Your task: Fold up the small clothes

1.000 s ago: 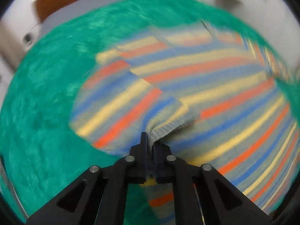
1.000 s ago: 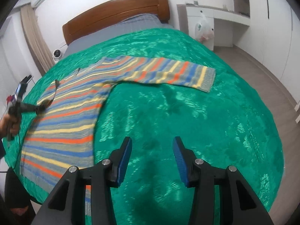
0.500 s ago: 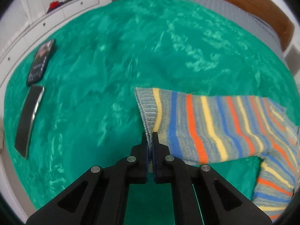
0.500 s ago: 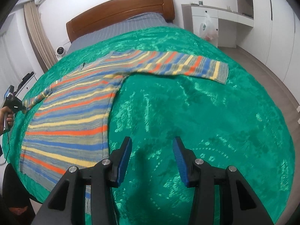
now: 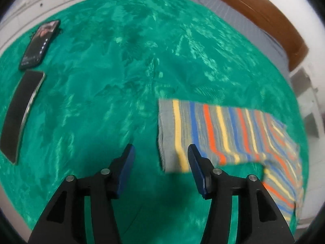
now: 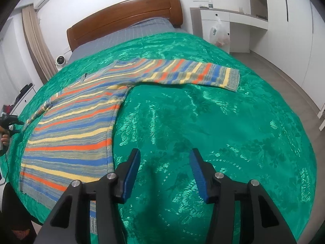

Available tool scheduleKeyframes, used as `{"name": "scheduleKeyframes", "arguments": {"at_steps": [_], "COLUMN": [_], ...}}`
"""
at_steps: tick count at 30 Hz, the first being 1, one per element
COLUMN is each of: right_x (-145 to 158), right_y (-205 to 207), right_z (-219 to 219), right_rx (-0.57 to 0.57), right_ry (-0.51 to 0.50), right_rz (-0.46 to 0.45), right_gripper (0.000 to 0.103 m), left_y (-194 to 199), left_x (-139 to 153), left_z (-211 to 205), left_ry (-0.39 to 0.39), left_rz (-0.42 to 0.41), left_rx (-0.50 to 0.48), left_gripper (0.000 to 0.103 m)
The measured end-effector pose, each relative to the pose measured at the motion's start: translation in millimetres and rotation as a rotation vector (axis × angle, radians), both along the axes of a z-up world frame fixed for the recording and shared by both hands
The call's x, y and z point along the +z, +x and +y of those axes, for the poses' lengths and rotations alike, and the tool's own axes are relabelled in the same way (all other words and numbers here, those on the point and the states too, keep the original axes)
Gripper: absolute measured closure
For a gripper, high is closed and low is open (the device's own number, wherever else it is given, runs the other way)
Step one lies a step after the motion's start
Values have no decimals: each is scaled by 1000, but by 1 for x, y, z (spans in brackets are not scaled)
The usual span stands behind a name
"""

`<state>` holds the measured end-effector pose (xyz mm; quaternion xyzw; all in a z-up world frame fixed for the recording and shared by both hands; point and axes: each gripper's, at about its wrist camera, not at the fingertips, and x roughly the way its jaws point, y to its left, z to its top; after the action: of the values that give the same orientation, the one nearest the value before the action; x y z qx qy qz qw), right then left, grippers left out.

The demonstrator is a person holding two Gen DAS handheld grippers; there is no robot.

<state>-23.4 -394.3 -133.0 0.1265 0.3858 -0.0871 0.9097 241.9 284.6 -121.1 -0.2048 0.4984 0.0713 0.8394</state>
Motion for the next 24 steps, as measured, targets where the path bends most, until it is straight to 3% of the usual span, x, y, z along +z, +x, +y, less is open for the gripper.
{"name": "scheduleKeyframes", "arguments": {"at_steps": [4,7,9,10,12,17,24], "right_x": [-3,-6,-7,-8,-8,-7,-12], "right_y": [3,7,9,10,10,10,12], "right_z": [2,8,15,18,24,24,18], "right_rx": [3,20,38,45,60,54,33], "right_ry": [0,-12,-37,-51,-79,-88,-75], "right_rz": [7,20,22,25,31,24,41], "right_gripper": [52,53,53,53,53,53,53], "left_y": [-5,4,12,19,20,12,25], "left_x": [-13,-21,-26,-31,-31,-13,-25], "left_z": [-17,-30,-30,-27,-23,-13,-12], "left_ry": [45,35,-16,-69,-103,-61,36], "left_rz": [33,-5,-36,-40,-49,-52,78], "left_rx": [-130,-146,-109,-81,-31,18,40], "left_gripper": [48,48,73,93,95,96,95]}}
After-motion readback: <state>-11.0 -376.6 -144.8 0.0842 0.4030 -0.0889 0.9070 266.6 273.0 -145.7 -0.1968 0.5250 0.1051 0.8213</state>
